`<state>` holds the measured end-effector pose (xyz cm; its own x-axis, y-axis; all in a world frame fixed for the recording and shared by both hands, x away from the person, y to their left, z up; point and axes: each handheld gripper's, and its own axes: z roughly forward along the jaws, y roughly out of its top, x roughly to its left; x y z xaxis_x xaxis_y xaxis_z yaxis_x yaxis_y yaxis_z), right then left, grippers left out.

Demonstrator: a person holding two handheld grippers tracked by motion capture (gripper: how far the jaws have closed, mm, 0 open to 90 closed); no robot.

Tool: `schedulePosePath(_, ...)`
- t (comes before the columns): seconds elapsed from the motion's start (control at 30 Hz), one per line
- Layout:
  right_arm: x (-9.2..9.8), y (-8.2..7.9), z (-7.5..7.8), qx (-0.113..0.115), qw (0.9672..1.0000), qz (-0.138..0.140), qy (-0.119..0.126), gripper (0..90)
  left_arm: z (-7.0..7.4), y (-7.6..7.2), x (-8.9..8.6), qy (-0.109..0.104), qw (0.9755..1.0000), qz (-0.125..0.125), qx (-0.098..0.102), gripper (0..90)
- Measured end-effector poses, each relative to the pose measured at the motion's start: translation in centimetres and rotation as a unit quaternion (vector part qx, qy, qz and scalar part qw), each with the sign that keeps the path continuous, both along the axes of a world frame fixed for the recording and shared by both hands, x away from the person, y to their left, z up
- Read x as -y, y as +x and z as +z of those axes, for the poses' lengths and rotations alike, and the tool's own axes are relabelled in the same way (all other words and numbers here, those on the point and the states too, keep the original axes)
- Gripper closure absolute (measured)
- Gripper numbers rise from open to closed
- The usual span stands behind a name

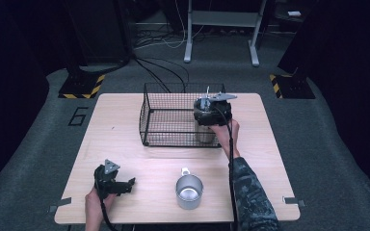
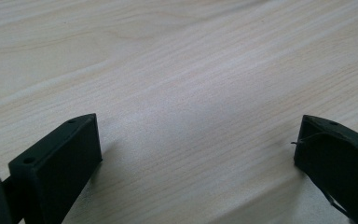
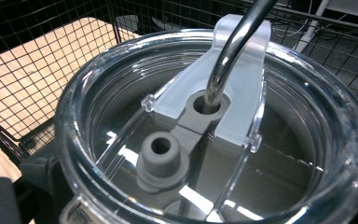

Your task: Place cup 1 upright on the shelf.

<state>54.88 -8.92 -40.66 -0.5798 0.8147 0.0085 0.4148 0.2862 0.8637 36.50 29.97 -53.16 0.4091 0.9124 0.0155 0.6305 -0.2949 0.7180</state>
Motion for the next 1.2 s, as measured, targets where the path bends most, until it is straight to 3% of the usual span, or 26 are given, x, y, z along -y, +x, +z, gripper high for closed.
schedulePosePath(1.2,-1.6,0.6,-0.9,-0.012,0.9999,0.004,-0.009,3.4,0.0,0.0,0.0,-0.003,1.0000,0.002,-0.001,0.5)
